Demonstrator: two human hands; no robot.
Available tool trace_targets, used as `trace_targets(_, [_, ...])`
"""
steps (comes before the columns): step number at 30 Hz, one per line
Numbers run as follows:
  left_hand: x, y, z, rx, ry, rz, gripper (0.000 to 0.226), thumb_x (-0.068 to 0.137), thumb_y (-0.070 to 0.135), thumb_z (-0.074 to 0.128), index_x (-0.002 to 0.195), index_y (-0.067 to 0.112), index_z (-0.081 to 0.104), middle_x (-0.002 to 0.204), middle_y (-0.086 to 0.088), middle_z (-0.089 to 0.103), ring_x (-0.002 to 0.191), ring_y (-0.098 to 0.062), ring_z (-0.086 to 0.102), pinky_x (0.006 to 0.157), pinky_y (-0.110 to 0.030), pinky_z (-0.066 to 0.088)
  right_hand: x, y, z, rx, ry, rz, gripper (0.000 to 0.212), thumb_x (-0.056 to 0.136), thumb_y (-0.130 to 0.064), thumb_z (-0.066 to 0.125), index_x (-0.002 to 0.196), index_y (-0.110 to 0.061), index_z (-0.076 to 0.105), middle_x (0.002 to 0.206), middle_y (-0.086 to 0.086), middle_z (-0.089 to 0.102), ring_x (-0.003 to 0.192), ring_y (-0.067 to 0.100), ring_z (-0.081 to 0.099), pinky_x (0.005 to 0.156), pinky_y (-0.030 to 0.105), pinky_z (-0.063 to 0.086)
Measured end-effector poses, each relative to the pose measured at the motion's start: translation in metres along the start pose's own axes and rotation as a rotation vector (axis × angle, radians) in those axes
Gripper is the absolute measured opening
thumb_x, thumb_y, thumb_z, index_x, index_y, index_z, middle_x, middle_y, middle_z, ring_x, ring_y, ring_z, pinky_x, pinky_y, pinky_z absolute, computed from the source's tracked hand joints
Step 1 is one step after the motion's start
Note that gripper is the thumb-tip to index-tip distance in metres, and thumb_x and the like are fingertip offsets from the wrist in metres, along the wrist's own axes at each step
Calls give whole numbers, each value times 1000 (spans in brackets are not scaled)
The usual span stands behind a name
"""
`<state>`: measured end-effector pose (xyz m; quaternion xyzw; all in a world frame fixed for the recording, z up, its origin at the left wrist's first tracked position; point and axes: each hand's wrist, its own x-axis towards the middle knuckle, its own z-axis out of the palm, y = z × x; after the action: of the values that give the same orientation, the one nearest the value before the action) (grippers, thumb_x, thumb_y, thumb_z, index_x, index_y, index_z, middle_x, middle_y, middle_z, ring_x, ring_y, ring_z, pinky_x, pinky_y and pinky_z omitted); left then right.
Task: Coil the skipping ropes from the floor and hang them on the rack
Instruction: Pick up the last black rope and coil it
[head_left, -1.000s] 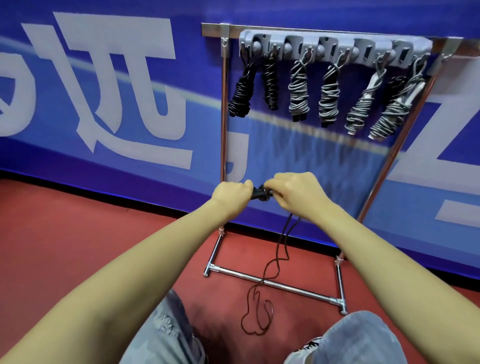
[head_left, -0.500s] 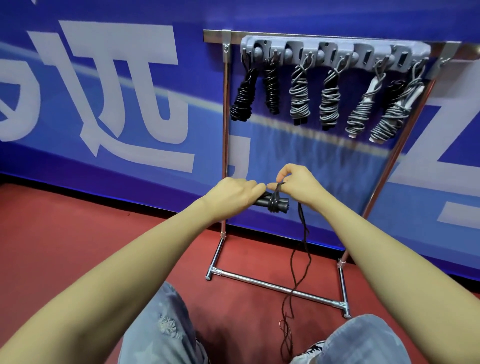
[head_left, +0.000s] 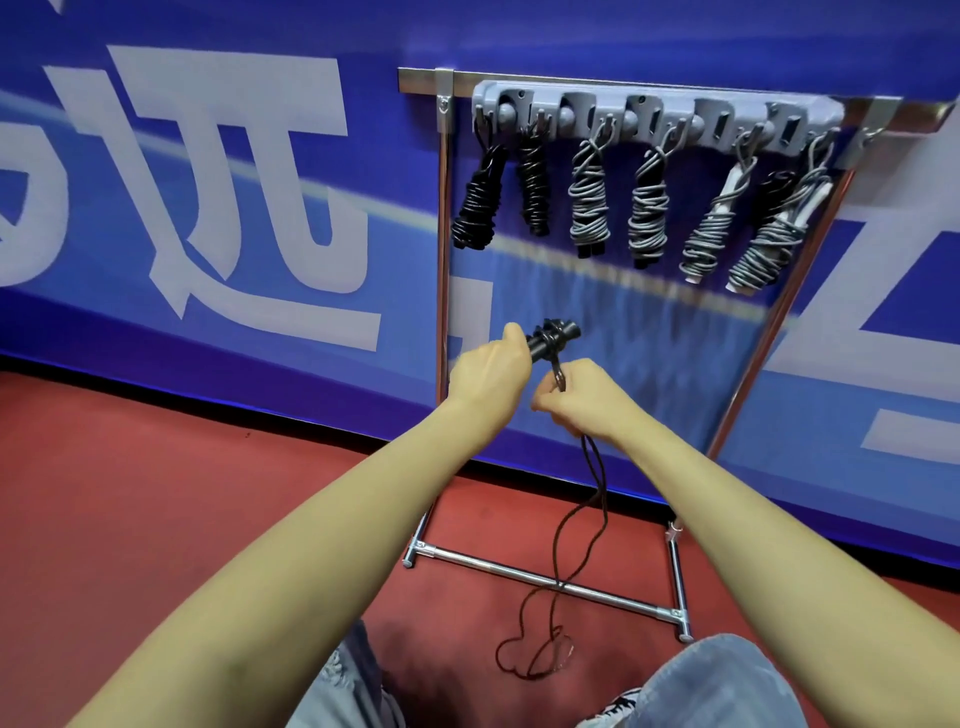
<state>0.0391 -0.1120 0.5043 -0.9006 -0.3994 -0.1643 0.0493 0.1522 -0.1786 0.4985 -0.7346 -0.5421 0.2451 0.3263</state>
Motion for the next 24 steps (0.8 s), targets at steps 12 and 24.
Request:
trace_targets(12, [9,-19,-4,317,-201,232,16,88,-5,41,99,7,39,82,-7,61,77,-33,63,43,-29,21,-3,-33,-23,-1044,212,-411,23,93,-20,42,110,-15,57,94,6,67,87,32,61,61,31,31])
trace_targets(24, [-1,-31,-20,318,35,631,14,88,-1,45,100,3,49,68,-8,48,50,-26,37,43,-31,28,20,-18,-39,-134,200,-49,29,73,-27,79,72,-14,53,61,-4,51,57,14,44,54,28,38])
